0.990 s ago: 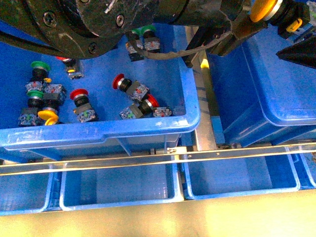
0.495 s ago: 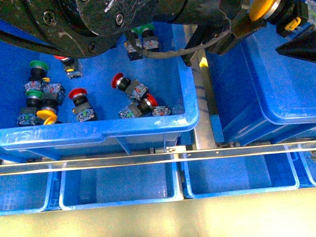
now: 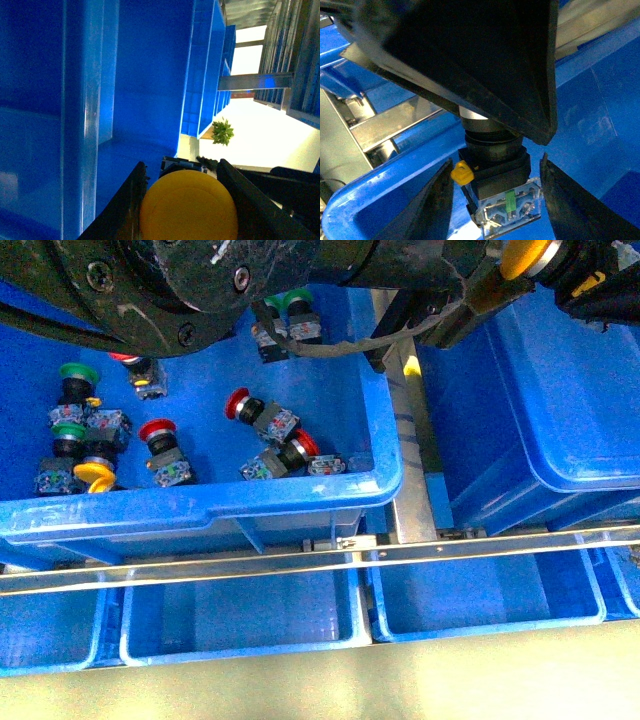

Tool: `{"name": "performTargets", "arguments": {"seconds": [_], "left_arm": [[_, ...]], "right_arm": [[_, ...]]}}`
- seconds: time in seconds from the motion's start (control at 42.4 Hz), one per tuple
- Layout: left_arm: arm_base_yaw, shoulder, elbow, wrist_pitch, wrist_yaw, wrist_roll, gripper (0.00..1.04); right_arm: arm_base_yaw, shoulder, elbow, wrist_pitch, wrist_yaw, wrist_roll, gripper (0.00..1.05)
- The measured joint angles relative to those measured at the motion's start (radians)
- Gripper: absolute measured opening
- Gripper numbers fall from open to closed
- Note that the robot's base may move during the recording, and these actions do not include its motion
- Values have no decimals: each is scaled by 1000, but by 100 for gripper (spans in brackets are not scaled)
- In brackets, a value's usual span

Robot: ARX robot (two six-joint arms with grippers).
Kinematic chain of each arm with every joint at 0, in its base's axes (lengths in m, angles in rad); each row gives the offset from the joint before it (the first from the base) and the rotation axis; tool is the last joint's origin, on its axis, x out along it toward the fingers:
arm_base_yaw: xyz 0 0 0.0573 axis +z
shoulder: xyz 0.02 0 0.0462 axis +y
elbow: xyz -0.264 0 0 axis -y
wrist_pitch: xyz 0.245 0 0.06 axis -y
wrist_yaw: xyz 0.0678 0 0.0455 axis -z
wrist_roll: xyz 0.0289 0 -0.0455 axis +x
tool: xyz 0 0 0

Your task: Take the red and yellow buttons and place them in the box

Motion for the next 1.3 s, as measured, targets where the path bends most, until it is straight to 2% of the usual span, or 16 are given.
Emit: {"name": "performTargets", "arguments": {"seconds": [0.212,0.848,1.296], "left_arm": [[-1,0,0,0,-6,3,34],[-5,0,8,-2,-6,4,34],[-6,1,11,-3,-3,4,98]], "right_arm": [[-2,-1,0,4,0,-8,32],[-9,-11,0,6,1,-10,32],[-21,-25,0,6,6,-6,32]]}}
